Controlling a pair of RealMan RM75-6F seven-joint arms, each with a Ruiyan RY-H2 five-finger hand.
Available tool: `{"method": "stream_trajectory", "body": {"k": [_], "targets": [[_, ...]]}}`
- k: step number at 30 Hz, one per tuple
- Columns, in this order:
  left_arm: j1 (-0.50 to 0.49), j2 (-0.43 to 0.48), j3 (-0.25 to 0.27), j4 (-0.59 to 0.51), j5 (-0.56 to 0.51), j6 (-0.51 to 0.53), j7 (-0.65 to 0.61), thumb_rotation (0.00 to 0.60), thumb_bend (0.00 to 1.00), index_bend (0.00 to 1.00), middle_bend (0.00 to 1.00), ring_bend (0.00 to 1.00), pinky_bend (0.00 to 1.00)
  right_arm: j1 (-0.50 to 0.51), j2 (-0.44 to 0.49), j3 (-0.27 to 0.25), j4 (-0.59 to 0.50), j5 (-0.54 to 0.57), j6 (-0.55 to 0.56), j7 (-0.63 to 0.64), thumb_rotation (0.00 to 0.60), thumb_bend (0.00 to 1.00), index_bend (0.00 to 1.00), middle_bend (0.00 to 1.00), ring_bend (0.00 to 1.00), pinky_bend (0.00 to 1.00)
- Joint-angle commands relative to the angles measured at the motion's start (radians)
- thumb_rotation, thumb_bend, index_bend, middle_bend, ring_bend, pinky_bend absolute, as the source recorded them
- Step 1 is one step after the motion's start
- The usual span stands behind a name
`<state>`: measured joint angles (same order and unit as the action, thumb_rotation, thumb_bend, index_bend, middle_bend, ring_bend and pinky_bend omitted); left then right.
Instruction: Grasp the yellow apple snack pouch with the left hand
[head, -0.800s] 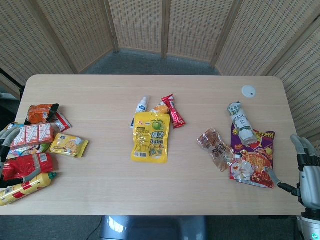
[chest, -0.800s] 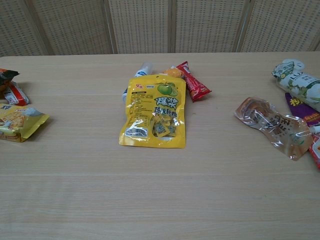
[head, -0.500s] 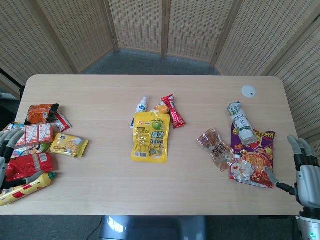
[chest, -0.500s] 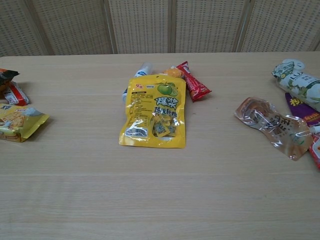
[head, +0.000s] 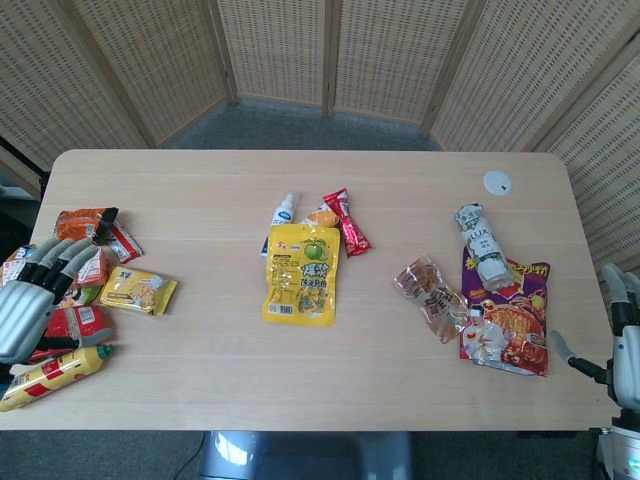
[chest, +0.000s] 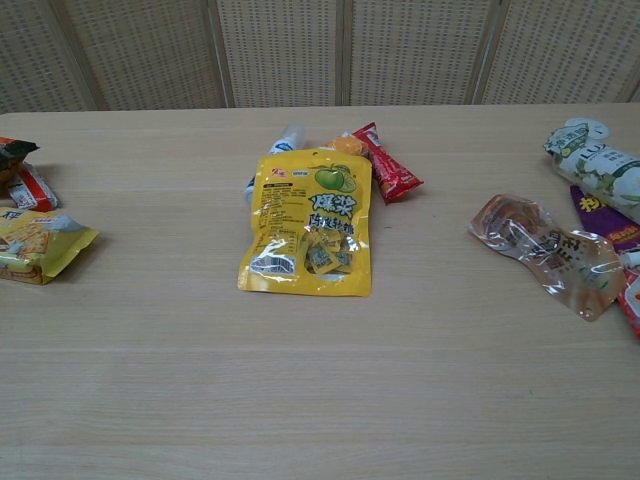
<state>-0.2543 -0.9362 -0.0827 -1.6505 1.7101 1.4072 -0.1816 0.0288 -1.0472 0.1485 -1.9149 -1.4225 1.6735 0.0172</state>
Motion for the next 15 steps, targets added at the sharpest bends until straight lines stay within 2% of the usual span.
{"method": "stream_trajectory", "body": {"k": [1,4,9,15], "targets": [[-0.109,-0.045,-0.022,0.145,0.103,-0.042,-0.040,0.395,0.00,0.00,0.00,0.00,0.00,0.000,-0.011,0.018,-0.007,0.018,0.007,-0.010,0.600,0.24,0.00,0.00,0.00,0.00],[-0.194,-0.110,-0.012,0.298,0.207,-0.051,-0.061,0.399,0.00,0.00,0.00,0.00,0.00,0.002,-0.018,0.027,-0.007,0.030,0.002,-0.020,0.600,0.24,0.00,0.00,0.00,0.00],[-0.340,-0.239,0.040,0.551,0.370,-0.051,-0.114,0.402,0.00,0.00,0.00,0.00,0.00,0.009,-0.029,0.033,0.002,0.043,-0.015,-0.042,0.600,0.24,0.00,0.00,0.00,0.00],[-0.474,-0.370,0.073,0.762,0.436,-0.033,-0.180,0.404,0.00,0.00,0.00,0.00,0.00,0.005,-0.029,0.042,0.007,0.064,-0.024,-0.032,0.600,0.24,0.00,0.00,0.00,0.00]]}}
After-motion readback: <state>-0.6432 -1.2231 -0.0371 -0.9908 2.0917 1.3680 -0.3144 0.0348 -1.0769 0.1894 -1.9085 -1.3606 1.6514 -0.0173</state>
